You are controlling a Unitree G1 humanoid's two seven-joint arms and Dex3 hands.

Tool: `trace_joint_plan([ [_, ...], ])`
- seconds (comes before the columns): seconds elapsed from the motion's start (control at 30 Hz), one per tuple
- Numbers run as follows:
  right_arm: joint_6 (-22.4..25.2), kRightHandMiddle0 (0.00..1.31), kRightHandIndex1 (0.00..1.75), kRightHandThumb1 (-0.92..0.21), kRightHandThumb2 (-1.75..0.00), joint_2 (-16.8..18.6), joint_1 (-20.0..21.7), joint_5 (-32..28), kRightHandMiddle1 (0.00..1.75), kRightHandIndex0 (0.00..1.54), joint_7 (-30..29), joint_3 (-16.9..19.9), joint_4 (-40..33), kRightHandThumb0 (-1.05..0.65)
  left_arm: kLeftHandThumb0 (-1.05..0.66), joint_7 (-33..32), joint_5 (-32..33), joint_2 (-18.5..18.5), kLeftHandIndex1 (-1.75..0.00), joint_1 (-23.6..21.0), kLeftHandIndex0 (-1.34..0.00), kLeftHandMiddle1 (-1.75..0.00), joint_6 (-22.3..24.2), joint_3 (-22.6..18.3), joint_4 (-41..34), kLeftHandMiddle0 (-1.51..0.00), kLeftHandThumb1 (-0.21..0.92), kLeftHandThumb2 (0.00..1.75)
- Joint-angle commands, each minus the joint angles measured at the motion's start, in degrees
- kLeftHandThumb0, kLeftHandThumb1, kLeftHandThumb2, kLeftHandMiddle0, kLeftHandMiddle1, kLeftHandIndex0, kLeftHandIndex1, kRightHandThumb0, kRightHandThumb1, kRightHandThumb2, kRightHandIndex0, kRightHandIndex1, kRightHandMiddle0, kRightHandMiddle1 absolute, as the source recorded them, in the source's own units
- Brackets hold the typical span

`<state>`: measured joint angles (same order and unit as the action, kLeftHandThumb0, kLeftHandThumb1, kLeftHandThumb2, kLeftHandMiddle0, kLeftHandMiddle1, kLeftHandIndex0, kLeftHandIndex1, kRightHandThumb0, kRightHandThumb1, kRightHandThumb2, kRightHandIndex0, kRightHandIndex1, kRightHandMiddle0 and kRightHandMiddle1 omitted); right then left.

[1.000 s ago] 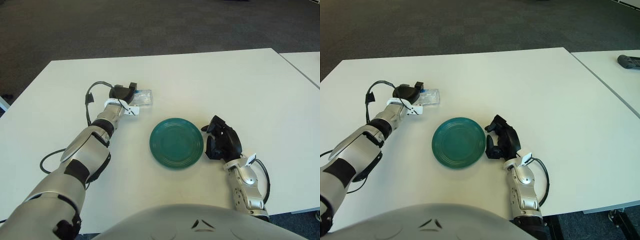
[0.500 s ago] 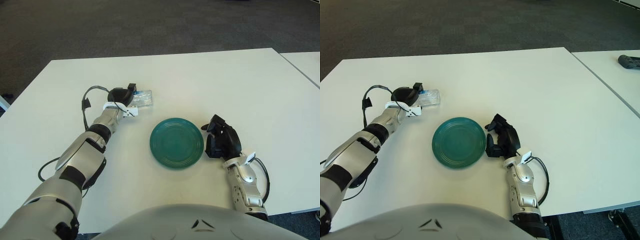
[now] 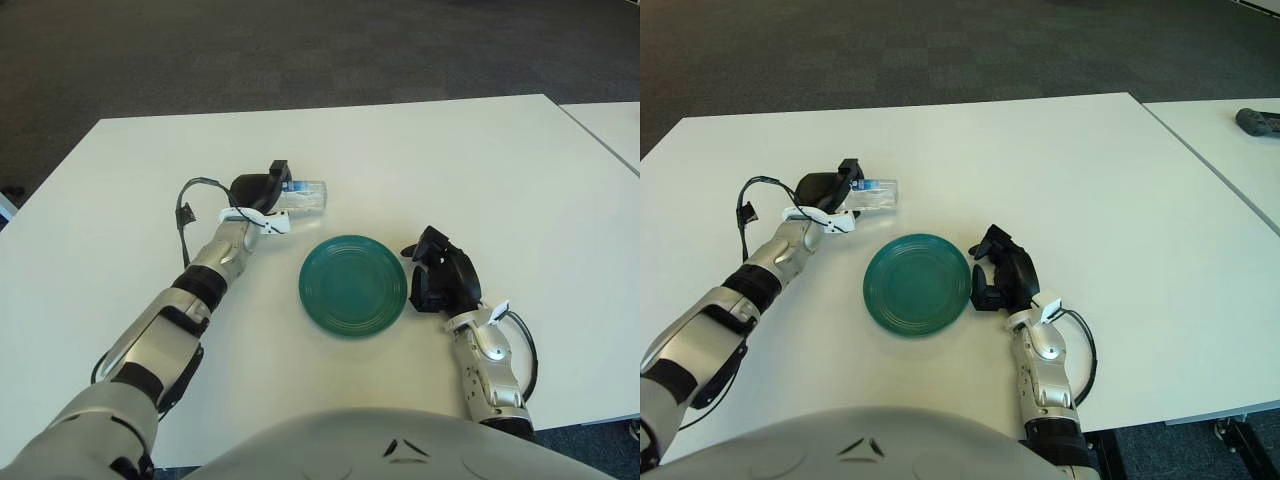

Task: Put the bottle into the plate.

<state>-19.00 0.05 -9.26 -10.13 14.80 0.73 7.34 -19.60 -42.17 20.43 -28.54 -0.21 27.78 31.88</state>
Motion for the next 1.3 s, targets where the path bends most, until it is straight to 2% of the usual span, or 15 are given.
trace_joint_plan([
  [0.0, 1.54, 0.65, 1.75, -0.27, -1.37, -1.20, 2.48, -1.21, 1.75, 1.16, -0.44, 2.49, 4.96, -0.50, -0.49, 1.10, -2.10, 3.70, -1.75, 5.38, -0.67, -1.75, 2.14, -3.15, -14.60, -1.14, 0.24, 1.41],
  [0.33, 3.73, 0.62, 1.75, -0.30, -1.33, -1.82, 6.79, -0.46, 1.75, 1.13, -2.45, 4.71, 8.47, -0.48, -0.48, 3.41, -6.63, 1.77, -1.75, 11.51, -0.64, -1.75, 6.75, -3.58, -25.73, -1.15, 0.27, 1.37],
  [0.5, 3.90, 0.61, 1.75, -0.32, -1.31, -2.08, 12.46, 0.20, 1.75, 1.11, -4.86, 6.54, 15.37, -0.48, -0.48, 6.81, -8.78, 1.08, -1.75, 13.42, -0.64, -1.75, 9.01, -3.60, -31.92, -1.14, 0.28, 1.36],
  [0.63, 3.93, 0.61, 1.75, -0.32, -1.31, -1.87, 15.07, 0.58, 1.75, 1.09, -6.28, 7.19, 18.73, -0.48, -0.48, 9.52, -9.80, 0.48, -1.75, 13.77, -0.64, -1.75, 10.51, -3.96, -34.47, -1.16, 0.27, 1.37],
  [0.93, 2.22, 0.60, 1.75, -0.34, -1.29, -3.14, 19.60, 2.91, 1.75, 1.09, -8.85, 7.43, 26.04, -0.47, -0.49, 6.20, -14.21, 1.69, -1.75, 15.19, -0.66, -1.75, 6.80, -3.39, -36.01, -1.19, 0.25, 1.39],
  [1.2, 2.06, 0.56, 1.75, -0.38, -1.23, -4.08, 22.61, 3.42, 1.75, 1.10, -10.13, 7.96, 30.97, -0.46, -0.49, 9.82, -19.38, 1.01, -1.75, 20.46, -0.66, -1.75, 7.91, -2.47, -44.28, -1.19, 0.25, 1.39],
  [1.27, 2.56, 0.55, 1.75, -0.40, -1.21, -4.69, 24.36, 3.94, 1.75, 1.10, -11.12, 8.19, 33.42, -0.45, -0.50, 11.01, -20.81, 0.86, -1.75, 21.64, -0.66, -1.75, 7.20, -1.21, -46.03, -1.18, 0.25, 1.40],
])
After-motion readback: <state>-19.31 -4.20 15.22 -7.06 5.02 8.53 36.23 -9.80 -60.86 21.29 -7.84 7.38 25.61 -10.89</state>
